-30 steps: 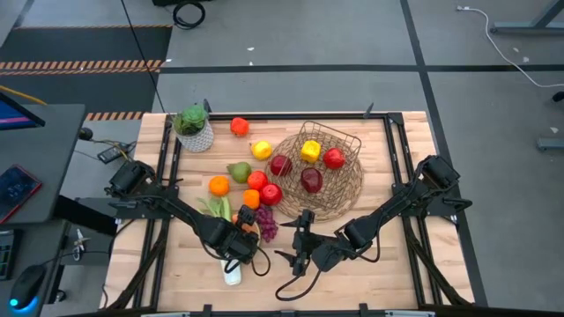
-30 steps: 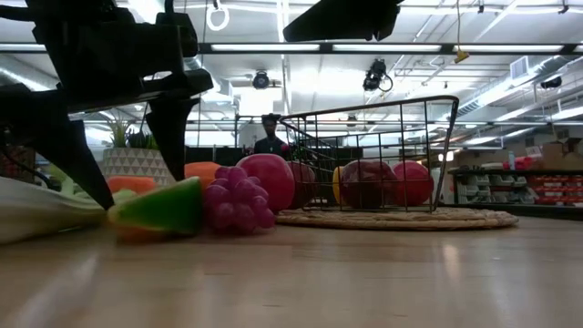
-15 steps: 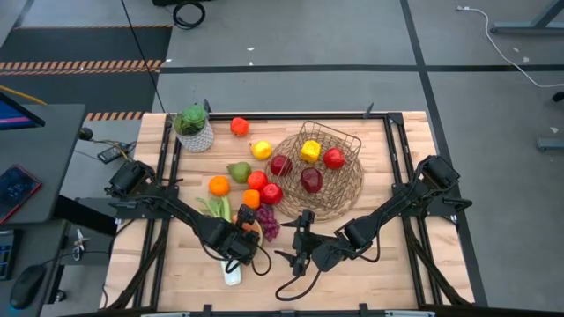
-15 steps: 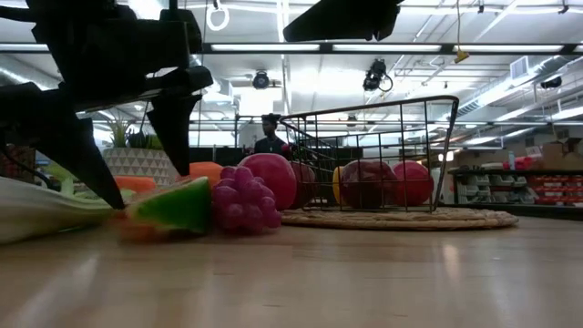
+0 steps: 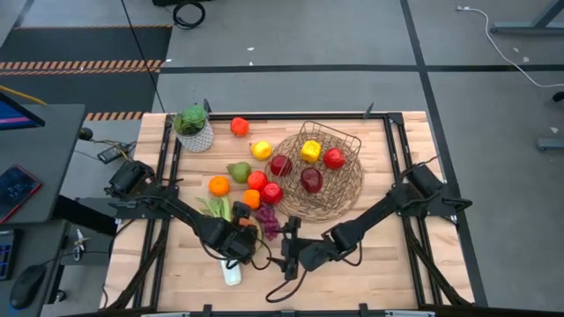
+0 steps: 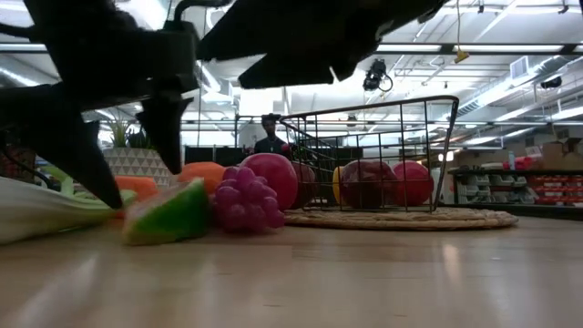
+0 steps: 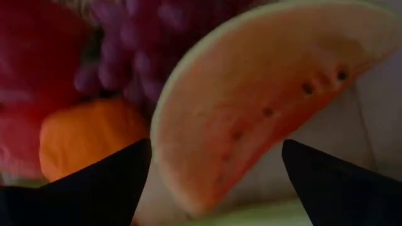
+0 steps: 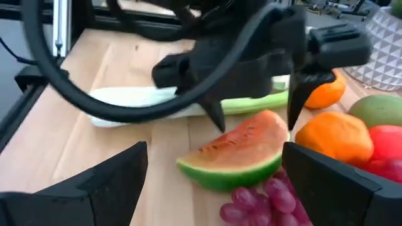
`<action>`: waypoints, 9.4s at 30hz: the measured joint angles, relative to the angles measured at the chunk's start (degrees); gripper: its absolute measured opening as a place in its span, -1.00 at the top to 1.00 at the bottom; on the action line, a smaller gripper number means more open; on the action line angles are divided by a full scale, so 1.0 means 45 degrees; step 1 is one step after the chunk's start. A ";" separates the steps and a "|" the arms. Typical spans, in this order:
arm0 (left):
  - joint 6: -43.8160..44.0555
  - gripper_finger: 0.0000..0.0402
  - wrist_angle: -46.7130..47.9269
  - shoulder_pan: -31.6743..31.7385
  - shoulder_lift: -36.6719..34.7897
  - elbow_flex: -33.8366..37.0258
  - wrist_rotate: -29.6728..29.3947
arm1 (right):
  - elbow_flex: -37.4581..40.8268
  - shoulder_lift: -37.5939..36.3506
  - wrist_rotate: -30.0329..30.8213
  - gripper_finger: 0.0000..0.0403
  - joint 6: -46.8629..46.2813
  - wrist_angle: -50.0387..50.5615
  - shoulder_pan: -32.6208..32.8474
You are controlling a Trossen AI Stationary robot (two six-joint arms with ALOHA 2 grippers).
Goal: Build produce basket
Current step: Put the red watermelon into the gold wire basket, then put the orange into the gold wire basket
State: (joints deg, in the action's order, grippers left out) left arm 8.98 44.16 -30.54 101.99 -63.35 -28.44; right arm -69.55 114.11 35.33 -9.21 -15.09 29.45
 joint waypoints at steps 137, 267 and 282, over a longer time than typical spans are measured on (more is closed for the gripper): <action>0.0946 -0.63 -0.6231 0.3049 -0.5168 0.0840 0.9947 | -0.1002 -0.1614 -0.0362 -0.83 0.9134 -0.1530 0.0900; 0.0854 -0.97 -0.1735 0.3234 -0.8729 0.0811 0.7811 | -0.1208 -0.1137 0.6674 -0.52 0.9764 -0.5726 -0.1180; 0.1235 -0.97 -0.1762 0.3233 -1.2148 0.0806 0.4511 | -0.6066 -0.1471 -0.0370 -0.52 0.0918 0.6754 -0.2326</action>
State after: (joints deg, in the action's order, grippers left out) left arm 14.53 36.23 -15.99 47.33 -59.72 -8.15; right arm -96.84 107.49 33.67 -5.08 15.31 18.98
